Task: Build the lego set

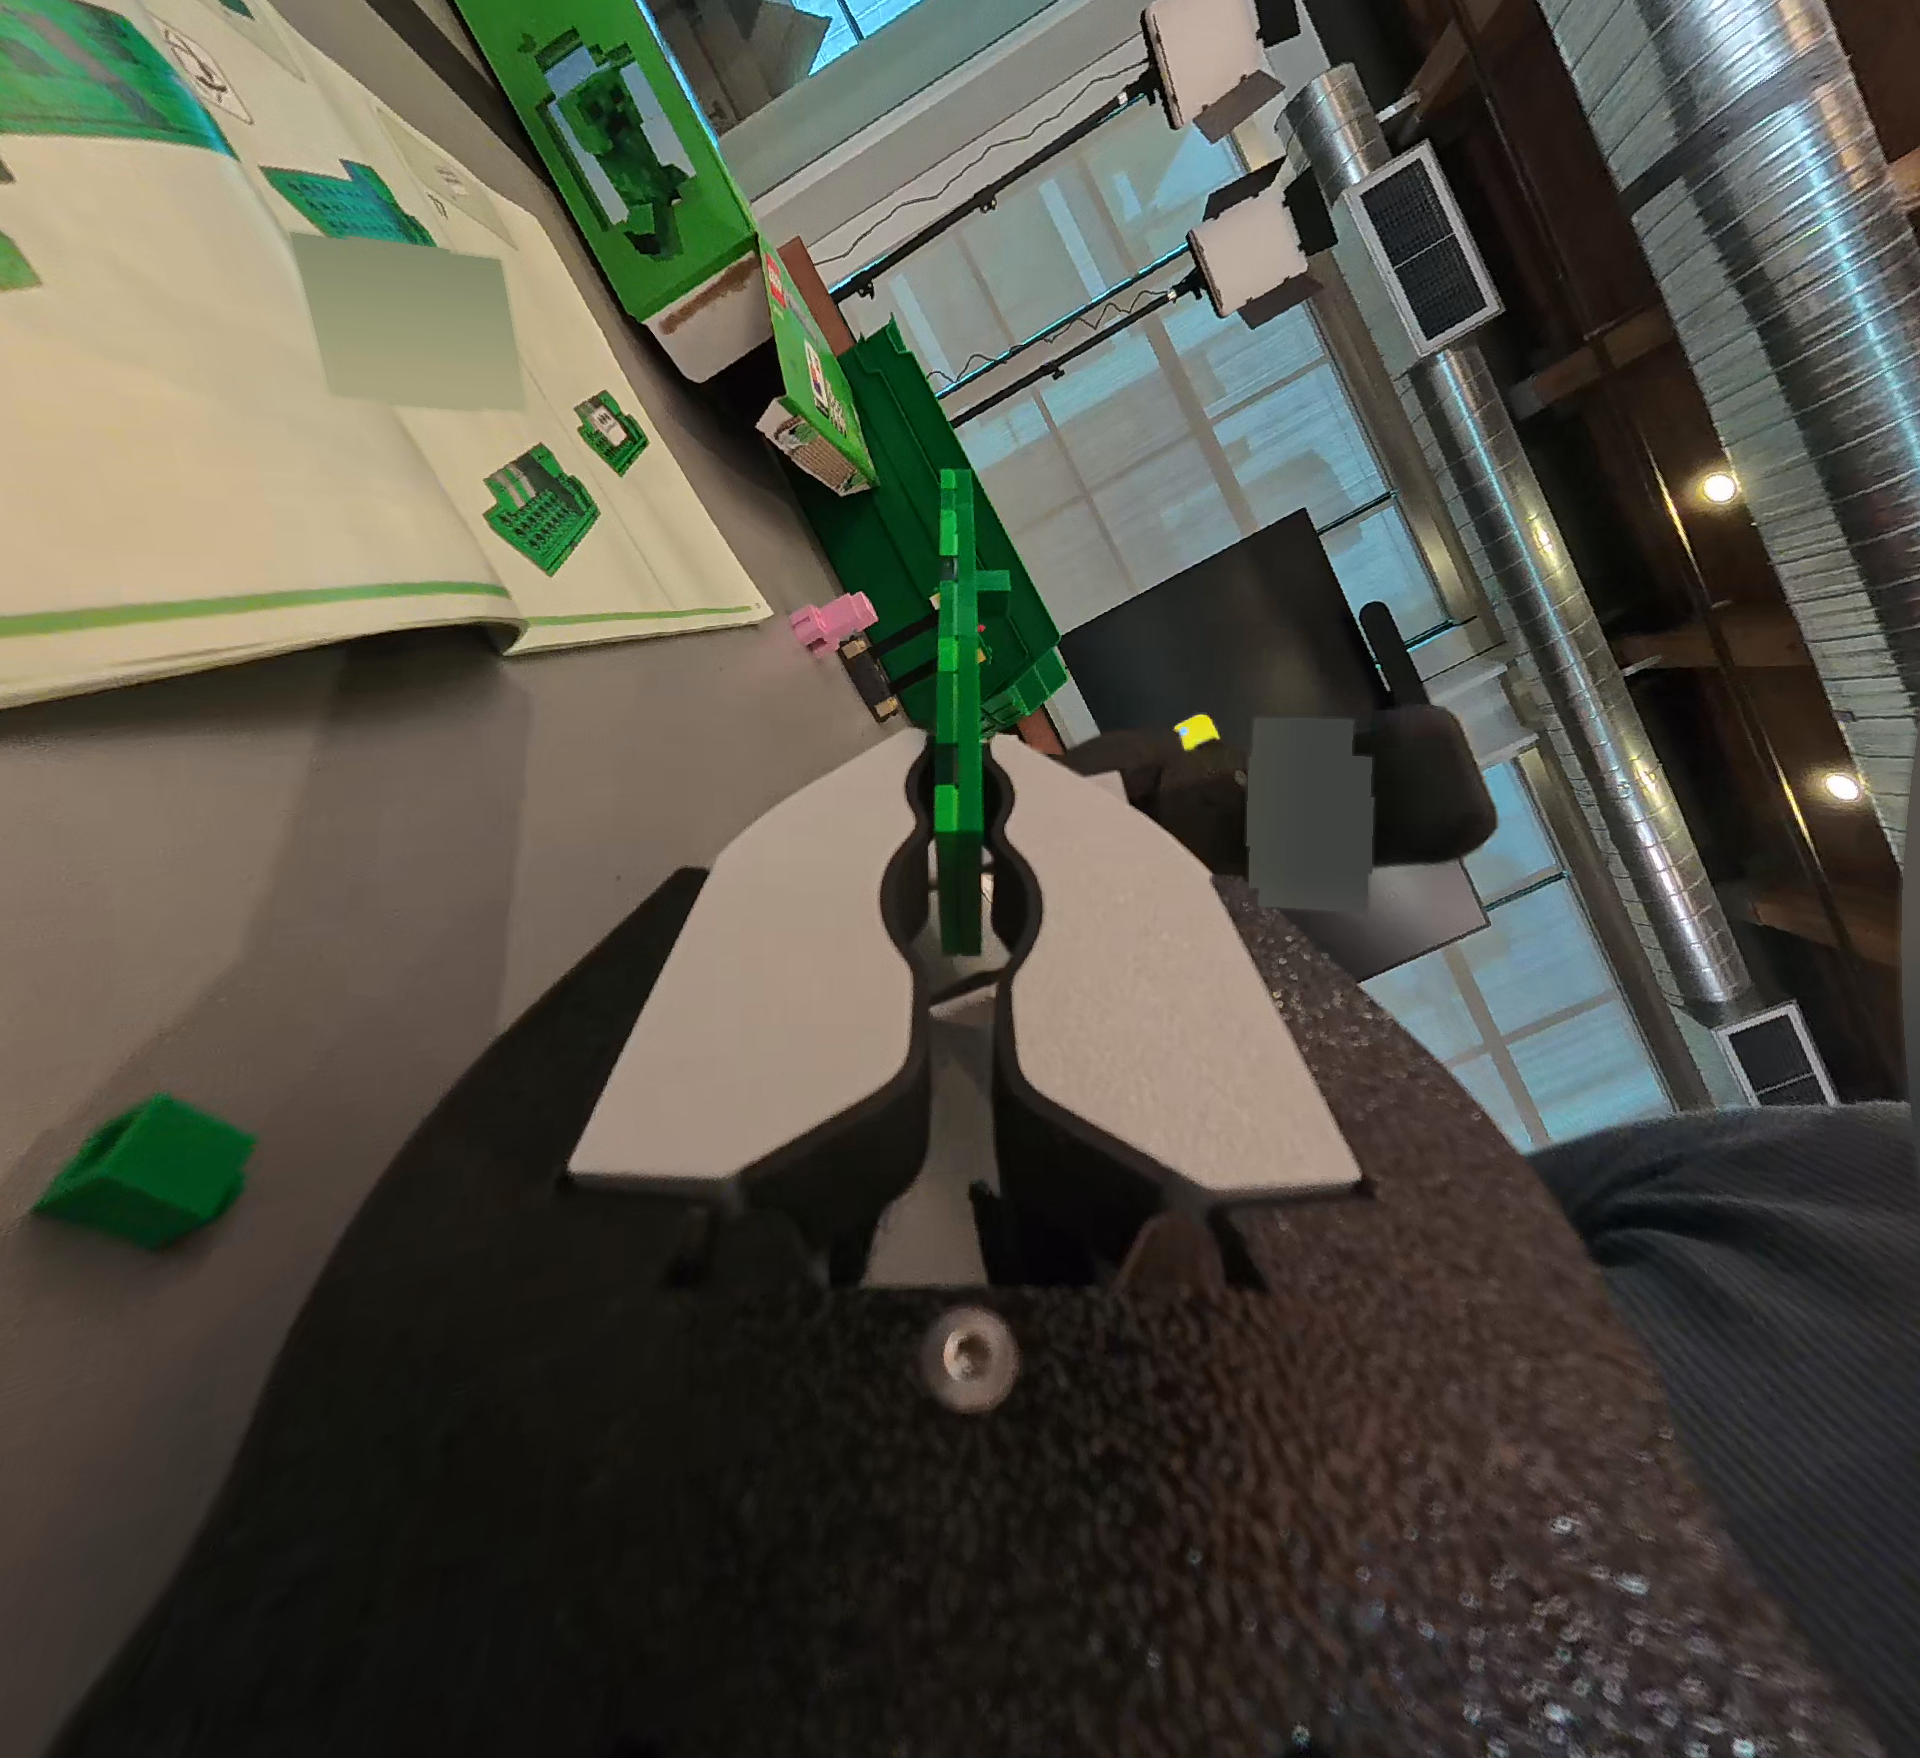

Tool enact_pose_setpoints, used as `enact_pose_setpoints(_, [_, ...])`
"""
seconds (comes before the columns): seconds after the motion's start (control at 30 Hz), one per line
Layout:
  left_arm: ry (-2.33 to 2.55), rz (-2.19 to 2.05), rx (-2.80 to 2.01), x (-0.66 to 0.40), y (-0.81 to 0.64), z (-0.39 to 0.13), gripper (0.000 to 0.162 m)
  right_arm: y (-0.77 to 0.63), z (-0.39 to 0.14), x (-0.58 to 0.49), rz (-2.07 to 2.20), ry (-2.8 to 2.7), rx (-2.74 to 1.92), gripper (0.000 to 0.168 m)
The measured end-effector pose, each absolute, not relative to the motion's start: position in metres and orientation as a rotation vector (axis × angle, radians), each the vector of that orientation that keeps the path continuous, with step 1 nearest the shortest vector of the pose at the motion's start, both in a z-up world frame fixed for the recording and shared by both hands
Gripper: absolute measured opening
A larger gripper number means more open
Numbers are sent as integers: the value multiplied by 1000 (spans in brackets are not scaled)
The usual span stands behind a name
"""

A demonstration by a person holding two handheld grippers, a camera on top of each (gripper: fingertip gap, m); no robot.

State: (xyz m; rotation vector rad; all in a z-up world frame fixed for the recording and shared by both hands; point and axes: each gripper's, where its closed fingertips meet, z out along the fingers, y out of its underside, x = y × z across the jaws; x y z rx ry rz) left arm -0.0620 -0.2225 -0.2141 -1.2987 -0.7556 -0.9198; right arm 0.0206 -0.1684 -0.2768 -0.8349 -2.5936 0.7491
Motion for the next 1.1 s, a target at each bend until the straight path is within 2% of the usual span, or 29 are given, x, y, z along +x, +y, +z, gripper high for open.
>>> enact_pose_setpoints(0.4, [-737, -921, -1366, -55, -220, -219, 6, -184, -279, 29, 457, -2788, -639, 12])
enact_pose_setpoints(0.67, [-728, -922, -1388, -52, -219, -220, 6, -184, -290, 28, 295, -2878, -527, 14])
enact_pose_setpoints(0.73, [-727, -921, -1388, -52, -219, -220, 6, -182, -292, 29, 277, -2880, -534, 7])
enact_pose_setpoints(0.8, [-735, -923, -1376, -54, -220, -220, 6, -181, -287, 23, 316, -2822, -558, 0])
enact_pose_setpoints(1.0, [-781, -943, -1226, -69, -227, -211, 6, -194, -235, -9, 946, -2328, -747, 0])
enact_pose_setpoints(1.1, [-778, -937, -1225, -69, -227, -211, 6, -168, -253, -8, 792, -2302, -901, 0])
